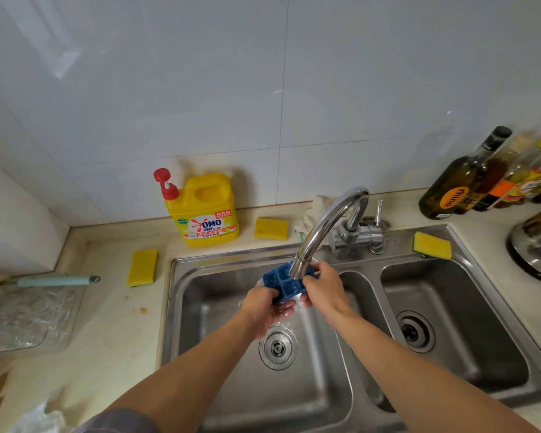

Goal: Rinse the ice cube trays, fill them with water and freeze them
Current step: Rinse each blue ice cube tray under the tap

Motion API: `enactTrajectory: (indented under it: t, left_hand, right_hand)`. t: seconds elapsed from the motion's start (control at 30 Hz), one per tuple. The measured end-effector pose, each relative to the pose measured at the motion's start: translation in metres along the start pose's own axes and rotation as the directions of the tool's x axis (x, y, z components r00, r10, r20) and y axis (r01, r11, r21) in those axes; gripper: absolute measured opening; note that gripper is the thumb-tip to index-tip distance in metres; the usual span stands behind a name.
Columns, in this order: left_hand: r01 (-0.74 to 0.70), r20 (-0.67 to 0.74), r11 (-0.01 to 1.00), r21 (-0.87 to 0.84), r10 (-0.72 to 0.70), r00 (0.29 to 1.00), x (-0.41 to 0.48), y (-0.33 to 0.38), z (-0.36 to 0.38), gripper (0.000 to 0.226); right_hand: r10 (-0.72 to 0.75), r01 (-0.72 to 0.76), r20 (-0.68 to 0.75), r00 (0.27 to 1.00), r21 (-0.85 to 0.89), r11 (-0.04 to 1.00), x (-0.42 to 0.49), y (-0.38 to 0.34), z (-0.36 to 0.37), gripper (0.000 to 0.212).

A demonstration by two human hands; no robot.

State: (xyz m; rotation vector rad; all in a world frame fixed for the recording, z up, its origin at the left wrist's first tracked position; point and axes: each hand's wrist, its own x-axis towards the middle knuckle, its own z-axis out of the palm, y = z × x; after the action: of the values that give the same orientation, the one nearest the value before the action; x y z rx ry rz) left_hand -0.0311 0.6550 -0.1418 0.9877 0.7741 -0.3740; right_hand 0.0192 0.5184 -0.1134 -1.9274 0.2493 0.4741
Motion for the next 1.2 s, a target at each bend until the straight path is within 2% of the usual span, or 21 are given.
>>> enactTrajectory:
  t: [0.1, 0.2, 0.33, 0.43, 0.53, 0.67, 0.77, 0.83, 1.0, 1.2]
  left_hand:
    - [-0.054, -0.004, 0.998, 0.017, 0.054, 0.999, 0.001, 0.004, 0.004, 0.038]
    - [-0.135, -0.029, 0.987, 0.087, 0.138, 0.99, 0.003, 0.01, 0.005, 0.039]
    - [-0.204, -0.074, 0.95, 0.238, 0.228, 0.971, 0.004, 0.017, -0.001, 0.041]
    - [-0.269, -0.039, 0.87, 0.413, 0.311, 0.949, 0.002, 0.022, -0.002, 0.042]
    - [-0.303, -0.022, 0.774, 0.556, 0.378, 0.926, 0.0, 0.024, -0.002, 0.039]
    - [-0.3, -0.028, 0.723, 0.622, 0.404, 0.914, 0.0, 0.024, -0.003, 0.029]
    - [-0.259, -0.027, 0.728, 0.635, 0.355, 0.934, 0.002, 0.021, -0.007, 0.023]
    - [-0.211, -0.007, 0.752, 0.624, 0.275, 0.961, 0.003, 0.018, -0.009, 0.019]
    - [-0.082, 0.046, 0.826, 0.558, 0.068, 0.997, 0.003, 0.008, -0.008, 0.012]
    - [-0.032, 0.091, 0.9, 0.435, -0.009, 0.996, 0.002, 0.005, 0.001, 0.014]
  right_hand:
    - [-0.08, 0.08, 0.004, 0.997, -0.043, 0.996, -0.003, -0.001, 0.003, 0.02]
    - [-0.076, 0.076, 0.027, 0.997, -0.03, 0.997, -0.005, -0.002, 0.001, 0.025]
    - [0.03, -0.043, 0.122, 0.992, 0.105, 0.994, -0.004, -0.001, -0.007, 0.033]
    - [0.152, -0.189, 0.173, 0.973, 0.221, 0.957, -0.001, 0.001, -0.011, 0.024]
    - [0.247, -0.293, 0.215, 0.945, 0.215, 0.932, 0.002, 0.007, -0.008, 0.014]
    - [0.284, -0.333, 0.222, 0.933, 0.233, 0.913, 0.004, 0.013, -0.002, 0.012]
    - [0.277, -0.309, 0.166, 0.946, 0.209, 0.928, 0.003, 0.013, -0.002, 0.011]
    - [0.244, -0.257, 0.095, 0.965, 0.173, 0.951, 0.001, 0.011, -0.004, 0.016]
    - [0.074, -0.074, 0.014, 0.997, 0.064, 0.995, -0.004, -0.001, -0.015, 0.025]
    - [-0.097, 0.095, -0.049, 0.994, -0.049, 0.994, -0.012, -0.005, -0.02, 0.023]
